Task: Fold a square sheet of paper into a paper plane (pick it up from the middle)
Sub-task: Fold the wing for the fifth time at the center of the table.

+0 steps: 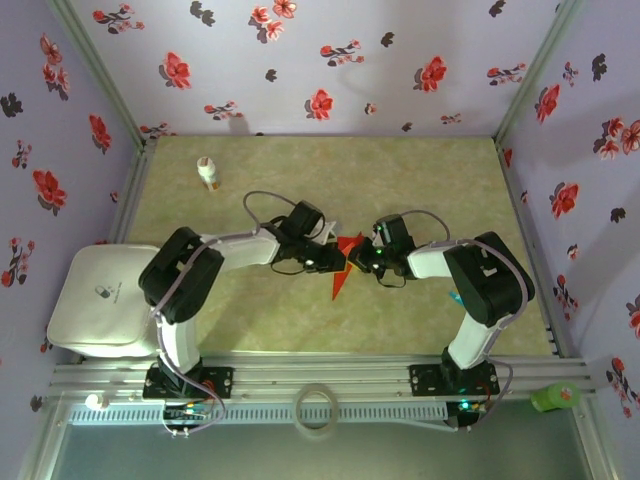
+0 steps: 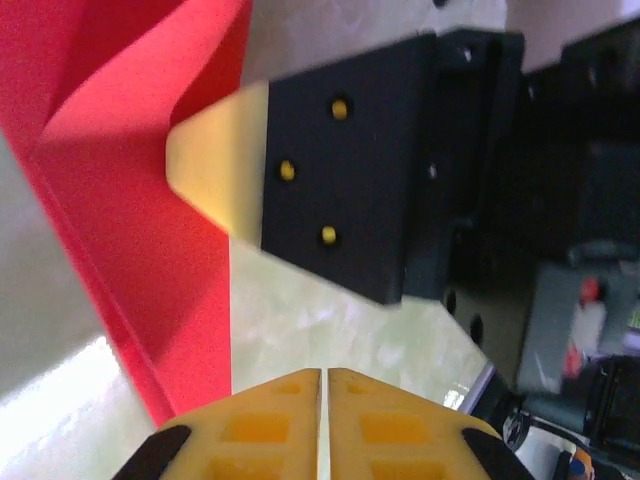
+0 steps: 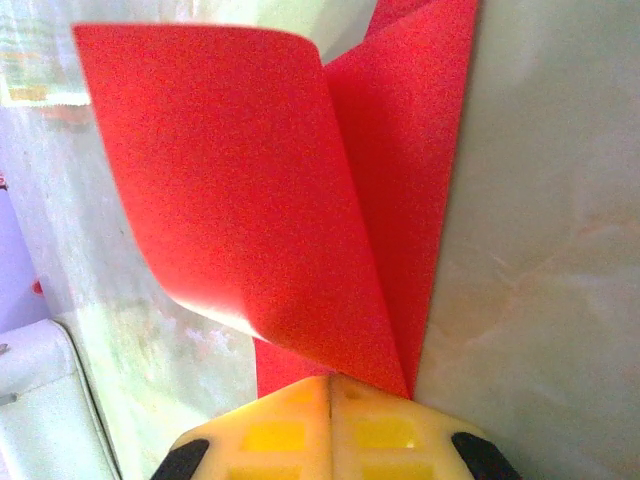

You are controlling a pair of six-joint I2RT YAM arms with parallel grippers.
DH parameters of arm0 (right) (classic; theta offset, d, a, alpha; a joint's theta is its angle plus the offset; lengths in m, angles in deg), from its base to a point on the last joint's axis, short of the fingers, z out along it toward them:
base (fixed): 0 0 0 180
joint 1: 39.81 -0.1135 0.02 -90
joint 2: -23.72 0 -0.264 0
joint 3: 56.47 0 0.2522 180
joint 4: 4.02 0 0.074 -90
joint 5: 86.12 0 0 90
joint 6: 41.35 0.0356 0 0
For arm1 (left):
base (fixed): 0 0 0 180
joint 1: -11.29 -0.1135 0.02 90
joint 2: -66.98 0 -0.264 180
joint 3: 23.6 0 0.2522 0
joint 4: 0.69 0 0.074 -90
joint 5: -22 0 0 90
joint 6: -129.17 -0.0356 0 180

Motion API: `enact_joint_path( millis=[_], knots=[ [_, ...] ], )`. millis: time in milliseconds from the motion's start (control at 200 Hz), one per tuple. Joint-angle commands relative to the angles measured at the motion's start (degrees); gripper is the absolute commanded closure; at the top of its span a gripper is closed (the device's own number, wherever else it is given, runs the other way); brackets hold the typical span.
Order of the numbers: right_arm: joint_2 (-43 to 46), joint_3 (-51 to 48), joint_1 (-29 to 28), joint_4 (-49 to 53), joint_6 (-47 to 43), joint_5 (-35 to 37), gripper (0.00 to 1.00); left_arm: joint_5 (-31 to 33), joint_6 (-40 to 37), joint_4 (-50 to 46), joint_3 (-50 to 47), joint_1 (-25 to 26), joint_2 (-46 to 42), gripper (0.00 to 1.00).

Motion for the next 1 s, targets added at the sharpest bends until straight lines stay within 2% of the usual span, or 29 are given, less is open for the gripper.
enact_joint_path(
  millis=[0,280,480,615,850,920,995],
  knots=[
    [-3.26,-1.88,-0.72,7.86,-1.14,6.01,0.94,1.06,-0.79,-5.02,3.98,-0.18,3.4,0.89],
    [-3.15,-2.04,-0.72,7.01,-0.57,5.34,0.94,1.99,-2.26,-6.96,5.04,-0.18,8.01,0.9],
    [-1.05,-1.51,-0.73,6.26,0.06,4.56,0.93,5.74,-5.69,-13.72,4.11,-0.09,8.93,0.94],
    [3.9,2.09,-0.77,13.86,-2.32,6.92,0.91,6.55,-7.82,-14.25,-0.51,-0.09,8.05,0.96],
    [15.99,2.84,-0.1,22.48,-6.1,13.64,0.89,5.18,-10.05,-10.69,-8.92,-0.08,4.24,0.98],
    [17.28,1.77,-0.41,21.53,-7.05,11.92,0.9,4.77,-10.39,-9.87,-10.13,-0.08,3.97,0.98],
    [17.8,-0.71,-1.23,15.58,-6.11,8.12,0.93,4.58,-10.83,-9.88,-10.37,-0.09,3.99,0.98]
  ],
)
